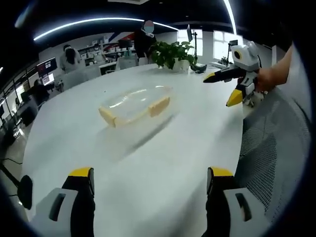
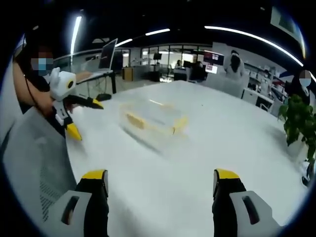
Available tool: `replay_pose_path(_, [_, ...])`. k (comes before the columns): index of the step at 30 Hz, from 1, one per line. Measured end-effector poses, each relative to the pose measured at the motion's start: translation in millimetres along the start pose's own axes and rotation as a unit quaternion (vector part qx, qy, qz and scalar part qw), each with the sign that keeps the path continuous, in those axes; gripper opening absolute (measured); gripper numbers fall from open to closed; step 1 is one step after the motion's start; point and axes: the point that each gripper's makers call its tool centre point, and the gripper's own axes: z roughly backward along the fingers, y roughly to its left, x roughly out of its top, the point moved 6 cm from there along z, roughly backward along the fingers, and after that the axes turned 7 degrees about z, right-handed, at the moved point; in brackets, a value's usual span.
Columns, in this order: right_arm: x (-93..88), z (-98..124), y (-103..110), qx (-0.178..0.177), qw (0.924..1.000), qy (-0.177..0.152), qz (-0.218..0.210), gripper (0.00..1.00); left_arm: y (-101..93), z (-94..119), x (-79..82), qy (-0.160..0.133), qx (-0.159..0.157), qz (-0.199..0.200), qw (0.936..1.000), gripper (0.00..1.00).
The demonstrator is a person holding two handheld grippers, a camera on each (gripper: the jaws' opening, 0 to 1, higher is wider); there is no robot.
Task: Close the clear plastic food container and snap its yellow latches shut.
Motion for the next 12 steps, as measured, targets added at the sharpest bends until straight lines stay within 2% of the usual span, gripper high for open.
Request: replay_pose_path(12, [-2.3, 1.0, -0.8, 0.001, 1.0000, 0.004, -0.002, 0.88, 1.3, 0.5, -1.2, 0.001, 0.002, 0.003, 1.0000, 0.95])
